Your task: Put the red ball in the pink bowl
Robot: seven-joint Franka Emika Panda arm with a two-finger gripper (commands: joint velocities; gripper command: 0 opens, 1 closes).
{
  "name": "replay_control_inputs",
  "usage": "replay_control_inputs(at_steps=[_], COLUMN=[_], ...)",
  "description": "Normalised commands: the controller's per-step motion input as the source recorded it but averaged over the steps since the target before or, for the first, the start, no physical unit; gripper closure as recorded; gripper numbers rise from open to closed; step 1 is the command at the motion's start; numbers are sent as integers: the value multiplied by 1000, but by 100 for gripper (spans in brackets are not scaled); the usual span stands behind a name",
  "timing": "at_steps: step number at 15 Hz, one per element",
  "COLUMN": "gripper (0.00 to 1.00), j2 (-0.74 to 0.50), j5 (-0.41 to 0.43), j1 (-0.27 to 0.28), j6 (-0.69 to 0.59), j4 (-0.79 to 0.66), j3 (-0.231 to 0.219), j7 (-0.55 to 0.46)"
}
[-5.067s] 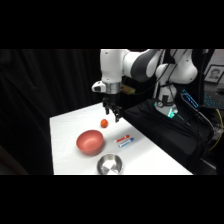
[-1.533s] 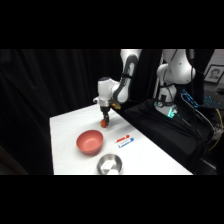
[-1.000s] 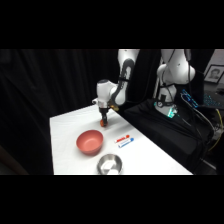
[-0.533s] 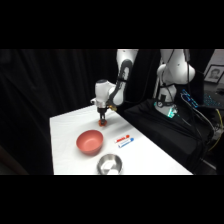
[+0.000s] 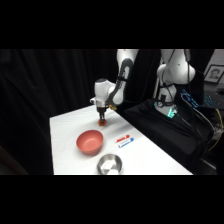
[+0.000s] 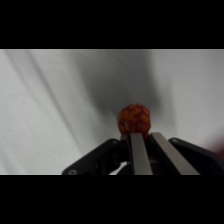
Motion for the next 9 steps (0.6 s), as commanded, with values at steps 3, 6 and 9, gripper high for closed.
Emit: replay_control_inputs(at_steps=[3,6,9], gripper=[97,97,97], j2=[-332,-327,-288], j5=[-143,-127,-96], j1=[110,64,31], j6=[-370,-363,-347], j4=[-21,16,42], j3=[-126,-95,-63], j7=[-28,-38,-56])
